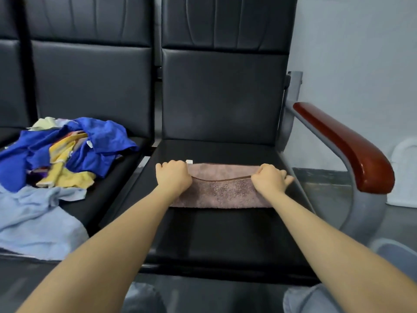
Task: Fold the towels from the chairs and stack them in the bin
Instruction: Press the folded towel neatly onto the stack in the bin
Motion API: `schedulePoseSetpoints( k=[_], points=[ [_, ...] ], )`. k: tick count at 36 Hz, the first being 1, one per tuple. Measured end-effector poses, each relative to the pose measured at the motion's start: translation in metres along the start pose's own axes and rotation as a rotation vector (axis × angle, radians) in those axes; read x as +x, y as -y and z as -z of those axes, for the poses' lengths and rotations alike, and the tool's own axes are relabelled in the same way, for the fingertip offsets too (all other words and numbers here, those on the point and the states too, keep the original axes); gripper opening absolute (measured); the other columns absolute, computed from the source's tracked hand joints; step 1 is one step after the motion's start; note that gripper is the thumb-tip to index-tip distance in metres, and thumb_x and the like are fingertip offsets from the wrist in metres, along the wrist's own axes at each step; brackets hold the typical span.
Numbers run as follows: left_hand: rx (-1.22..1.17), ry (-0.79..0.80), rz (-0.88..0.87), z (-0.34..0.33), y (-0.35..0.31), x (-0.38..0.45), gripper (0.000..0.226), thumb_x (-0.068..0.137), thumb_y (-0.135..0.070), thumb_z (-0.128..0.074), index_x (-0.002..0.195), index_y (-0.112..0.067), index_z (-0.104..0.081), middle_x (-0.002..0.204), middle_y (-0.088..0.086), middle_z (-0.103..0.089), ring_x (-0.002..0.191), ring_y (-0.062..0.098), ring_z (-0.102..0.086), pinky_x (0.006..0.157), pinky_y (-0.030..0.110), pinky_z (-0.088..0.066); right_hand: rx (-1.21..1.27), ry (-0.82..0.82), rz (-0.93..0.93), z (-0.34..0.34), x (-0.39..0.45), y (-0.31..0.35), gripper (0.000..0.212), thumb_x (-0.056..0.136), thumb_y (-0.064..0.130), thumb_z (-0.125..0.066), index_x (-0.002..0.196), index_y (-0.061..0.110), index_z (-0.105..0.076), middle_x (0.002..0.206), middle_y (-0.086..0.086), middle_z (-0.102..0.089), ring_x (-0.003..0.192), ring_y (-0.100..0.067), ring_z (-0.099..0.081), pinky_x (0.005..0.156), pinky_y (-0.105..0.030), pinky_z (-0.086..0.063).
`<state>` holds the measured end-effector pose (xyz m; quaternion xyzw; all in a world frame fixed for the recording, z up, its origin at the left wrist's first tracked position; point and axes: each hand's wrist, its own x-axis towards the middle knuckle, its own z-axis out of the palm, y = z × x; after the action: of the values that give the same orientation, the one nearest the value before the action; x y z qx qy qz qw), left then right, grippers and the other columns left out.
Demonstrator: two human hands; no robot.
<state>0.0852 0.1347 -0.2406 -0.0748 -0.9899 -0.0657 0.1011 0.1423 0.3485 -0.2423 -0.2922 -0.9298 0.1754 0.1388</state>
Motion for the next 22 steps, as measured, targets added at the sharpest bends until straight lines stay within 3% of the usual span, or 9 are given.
schedulePoseSetpoints(
  k=[5, 9, 17, 22],
  points=[
    [-0.261, 0.012, 0.082, -0.008, -0.002, 0.015, 0.017, 0.086, -0.011, -0.043, 0.097, -0.004, -0.054, 0.110, 0.013, -0.053, 0.100, 0.035, -0.053, 0.075, 0.034, -0.035, 0.070, -0.095, 0.019, -0.018, 0.017, -0.005, 0.014, 0.090, 0.017, -0.049, 0.093, 0.017, -0.063, 0.093, -0.005, -0.064, 0.100, -0.027, -0.056, 0.093, -0.039, -0.029],
    [-0.374, -0.015, 0.117, -0.008, -0.005, 0.032, 0.018, 0.088, -0.014, -0.046, 0.099, -0.002, -0.054, 0.110, 0.014, -0.051, 0.094, 0.034, -0.053, 0.071, 0.033, -0.036, 0.158, -0.157, 0.044, -0.024, 0.033, -0.005, 0.015, 0.093, 0.019, -0.049, 0.098, 0.015, -0.063, 0.102, -0.005, -0.063, 0.105, -0.027, -0.053, 0.095, -0.040, -0.030],
    [-0.165, -0.077, 0.066, -0.019, -0.012, 0.062, 0.015, 0.092, -0.012, -0.042, 0.101, -0.003, -0.050, 0.109, 0.013, -0.049, 0.094, 0.037, -0.056, 0.066, 0.034, -0.032, 0.163, -0.134, 0.053, -0.034, 0.063, 0.000, 0.019, 0.094, 0.015, -0.048, 0.107, 0.015, -0.062, 0.116, -0.007, -0.057, 0.114, -0.028, -0.046, 0.098, -0.041, -0.027],
    [-0.013, -0.122, 0.122, -0.034, -0.016, 0.062, 0.030, 0.091, -0.017, -0.048, 0.117, -0.002, -0.045, 0.123, 0.016, -0.045, 0.113, 0.035, -0.044, 0.086, 0.038, -0.036, 0.158, -0.076, 0.134, -0.044, 0.066, -0.001, 0.025, 0.094, 0.021, -0.052, 0.119, 0.018, -0.054, 0.130, -0.006, -0.046, 0.122, -0.027, -0.038, 0.102, -0.041, -0.025]
  ],
)
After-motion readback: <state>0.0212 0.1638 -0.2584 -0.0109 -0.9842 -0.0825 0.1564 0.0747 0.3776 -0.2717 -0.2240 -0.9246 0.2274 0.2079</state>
